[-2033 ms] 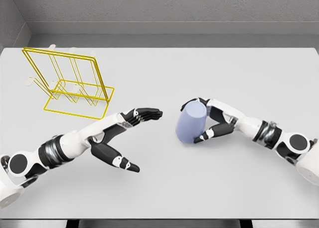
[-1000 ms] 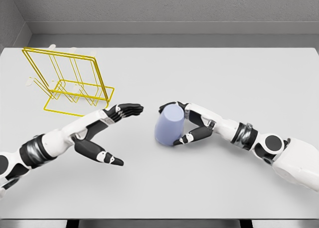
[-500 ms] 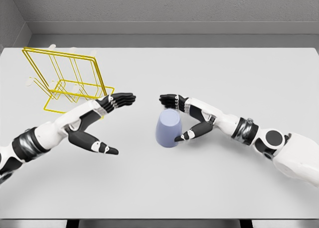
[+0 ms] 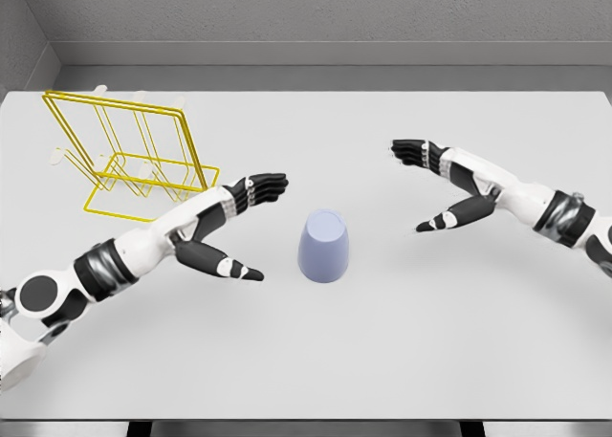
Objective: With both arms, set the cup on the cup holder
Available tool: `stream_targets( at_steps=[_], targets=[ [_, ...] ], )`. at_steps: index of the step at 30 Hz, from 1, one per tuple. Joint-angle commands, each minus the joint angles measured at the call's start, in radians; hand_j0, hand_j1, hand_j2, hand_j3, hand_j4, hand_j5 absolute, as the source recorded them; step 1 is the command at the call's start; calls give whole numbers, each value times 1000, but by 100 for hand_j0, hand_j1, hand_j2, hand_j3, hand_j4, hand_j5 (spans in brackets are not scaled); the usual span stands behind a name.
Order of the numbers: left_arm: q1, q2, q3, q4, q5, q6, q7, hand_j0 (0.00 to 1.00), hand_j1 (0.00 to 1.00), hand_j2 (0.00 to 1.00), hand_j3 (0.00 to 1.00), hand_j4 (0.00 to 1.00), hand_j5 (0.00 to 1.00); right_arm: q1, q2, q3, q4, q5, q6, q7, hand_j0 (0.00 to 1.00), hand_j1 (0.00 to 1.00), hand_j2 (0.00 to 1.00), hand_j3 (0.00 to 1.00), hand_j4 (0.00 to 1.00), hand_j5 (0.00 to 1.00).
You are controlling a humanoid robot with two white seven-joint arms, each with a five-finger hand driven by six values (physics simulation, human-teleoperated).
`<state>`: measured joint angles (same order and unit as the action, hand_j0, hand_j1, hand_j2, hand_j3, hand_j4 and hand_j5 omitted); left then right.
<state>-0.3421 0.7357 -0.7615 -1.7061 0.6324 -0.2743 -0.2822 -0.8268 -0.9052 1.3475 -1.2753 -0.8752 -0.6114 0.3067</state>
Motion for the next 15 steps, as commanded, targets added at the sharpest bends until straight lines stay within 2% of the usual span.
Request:
stream_targets(
  at_steps=[1, 3, 4, 5, 7, 11, 15],
  targets=[
    [-3, -42, 28, 35, -22, 55, 23, 100, 100, 100, 100, 100, 100, 0, -77, -1, -1, -4, 1, 0, 100, 100, 100, 100, 100, 100],
    [-8, -101, 28, 91, -28, 53, 23, 100, 100, 100, 100, 100, 100, -8, -116, 9, -4, -4, 1, 2, 100, 100, 100, 100, 100, 100],
    [-8, -136, 30, 112, -71, 53, 21, 100, 100, 100, 100, 100, 100, -9, -136, 7, -6, 2, 1, 2, 100, 100, 100, 100, 100, 100],
    [-8, -153, 28, 128, -79, 53, 23, 100, 100, 100, 100, 100, 100, -11, -150, 12, -9, 48, 1, 5, 100, 100, 100, 100, 100, 100],
    [-5, -160, 19, 132, -80, 53, 21, 100, 100, 100, 100, 100, 100, -14, -155, 10, -7, 212, 1, 0, 100, 100, 100, 100, 100, 100],
    [6, -157, 21, 126, -71, 53, 15, 100, 100, 100, 100, 100, 100, -54, -173, -2, 80, 226, 1, -1, 100, 100, 100, 100, 100, 100],
    [8, -150, 16, 125, -39, 53, 15, 100, 100, 100, 100, 100, 100, -84, -170, -2, 88, 231, 1, 0, 100, 100, 100, 100, 100, 100]
  ],
)
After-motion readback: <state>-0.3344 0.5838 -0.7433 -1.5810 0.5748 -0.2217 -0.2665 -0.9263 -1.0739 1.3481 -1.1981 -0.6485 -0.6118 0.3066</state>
